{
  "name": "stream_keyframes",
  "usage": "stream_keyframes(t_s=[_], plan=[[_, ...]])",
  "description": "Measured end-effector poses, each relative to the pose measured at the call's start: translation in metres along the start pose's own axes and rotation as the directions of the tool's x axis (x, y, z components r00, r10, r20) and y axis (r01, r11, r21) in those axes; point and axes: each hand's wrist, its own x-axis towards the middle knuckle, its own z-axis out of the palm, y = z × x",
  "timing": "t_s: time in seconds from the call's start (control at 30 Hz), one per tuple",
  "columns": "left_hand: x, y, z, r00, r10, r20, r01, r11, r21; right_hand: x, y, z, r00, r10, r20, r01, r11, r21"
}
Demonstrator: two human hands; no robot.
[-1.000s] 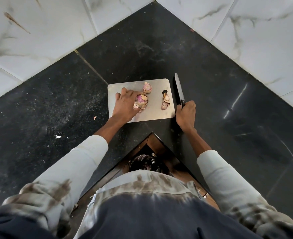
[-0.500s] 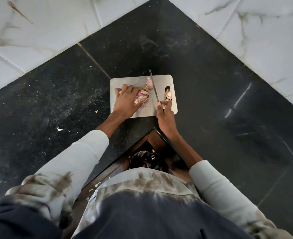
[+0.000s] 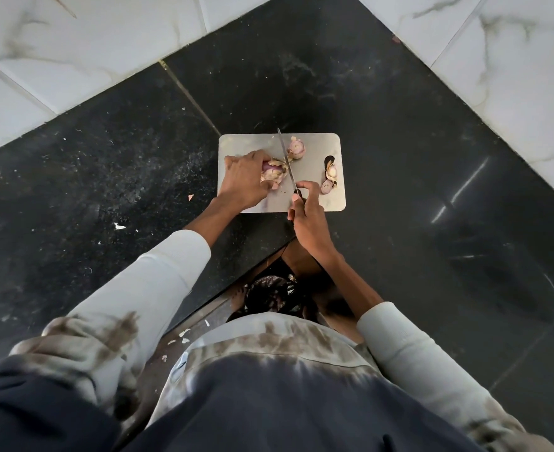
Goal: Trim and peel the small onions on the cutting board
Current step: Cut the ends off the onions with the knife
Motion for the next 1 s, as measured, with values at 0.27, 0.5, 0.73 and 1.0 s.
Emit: stream_keyframes(t_s=[0.27, 0.5, 0.73, 1.0], plan=[[0.001, -0.006, 0.000, 0.997, 0.080, 0.002, -0.080, 0.995, -0.053, -0.003, -0.001, 0.004, 0.999, 0.003, -0.032, -0.003, 1.000, 0.019], [-0.001, -0.003, -0.001, 0.995, 0.102, -0.011, -0.102, 0.990, -0.101, 0.000, -0.009, 0.006, 0.999, 0.004, -0.045, -0.004, 1.000, 0.009], [-0.002, -0.001, 0.001, 0.996, 0.093, -0.012, -0.093, 0.990, -0.107, -0.002, -0.009, 0.010, 0.999, -0.004, -0.035, 0.004, 1.000, -0.001], [-0.001, -0.001, 0.001, 0.998, 0.063, -0.028, -0.067, 0.985, -0.159, -0.004, -0.006, 0.015, 0.998, -0.039, -0.050, 0.038, 0.999, -0.034]])
